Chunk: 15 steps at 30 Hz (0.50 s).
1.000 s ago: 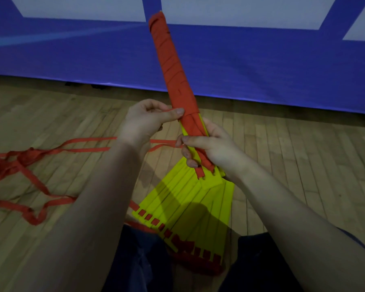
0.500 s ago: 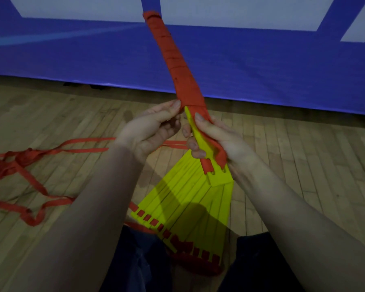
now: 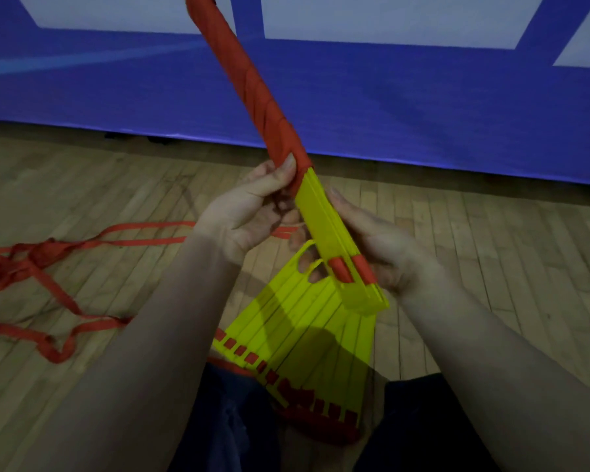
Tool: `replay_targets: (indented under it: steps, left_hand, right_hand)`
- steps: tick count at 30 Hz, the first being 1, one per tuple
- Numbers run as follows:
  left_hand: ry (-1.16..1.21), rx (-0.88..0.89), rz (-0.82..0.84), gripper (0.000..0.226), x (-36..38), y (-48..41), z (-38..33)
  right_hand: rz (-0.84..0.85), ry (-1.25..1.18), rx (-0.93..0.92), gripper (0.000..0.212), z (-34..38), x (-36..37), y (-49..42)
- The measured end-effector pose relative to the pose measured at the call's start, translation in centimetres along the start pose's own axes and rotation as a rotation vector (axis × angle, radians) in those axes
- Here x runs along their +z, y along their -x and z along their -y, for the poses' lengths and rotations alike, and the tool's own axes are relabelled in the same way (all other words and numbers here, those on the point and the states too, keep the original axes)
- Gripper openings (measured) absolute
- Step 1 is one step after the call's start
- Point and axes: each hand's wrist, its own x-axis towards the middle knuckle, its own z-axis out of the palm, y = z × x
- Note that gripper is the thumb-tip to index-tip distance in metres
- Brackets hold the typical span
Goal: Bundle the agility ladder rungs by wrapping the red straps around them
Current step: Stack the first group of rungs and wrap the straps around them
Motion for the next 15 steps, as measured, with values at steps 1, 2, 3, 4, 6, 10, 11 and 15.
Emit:
replay_targets:
  steps: [1,2,3,4,6,10,11,15]
  left_hand:
    - [-0.005,0.005,-0.054,0.034,-0.5,-0.2,-0.1]
    - [-0.001,0.017,-0.102,0.034,-1.0,-0.5,-0.1]
    - [-0.010,0.012,-0.134,0.042,-1.2,-0.7,-0.1]
    - [-0.036,-0.005,-0.151,0.053,-1.1,-0.6,0.0]
    - [-0.132,-0.041,-0.153,0.061,-0.4,-0.5,0.6]
    - [-0.272,-0.068,-0.192,0.053,0.4,-0.8,1.9]
    - [-0.273,-0.069,-0.211,0.045,0.4,-0.8,2.0]
    - [-0.368,-0.100,-0.144,0.015,0.9,-0.7,1.4]
  right_hand:
    - [-0.017,0.063,-0.034,0.038,0.3,0.0,0.1]
    - [-0.069,0.122,-0.087,0.034,0.7,-0.2,0.0]
    - [-0.117,0.168,-0.140,0.028,1.1,-0.3,-0.2]
    - [-0.178,0.197,-0.178,0.023,1.2,-0.4,-0.4]
    - [-0.268,0.234,-0.224,0.015,1.4,-0.4,-0.7]
    - [-0.399,0.408,-0.250,0.022,1.0,-1.2,-1.3]
    - [-0.404,0.420,-0.244,0.025,0.8,-1.6,-1.3]
    - [-0.418,0.370,-0.255,0.021,0.8,-2.5,-0.8]
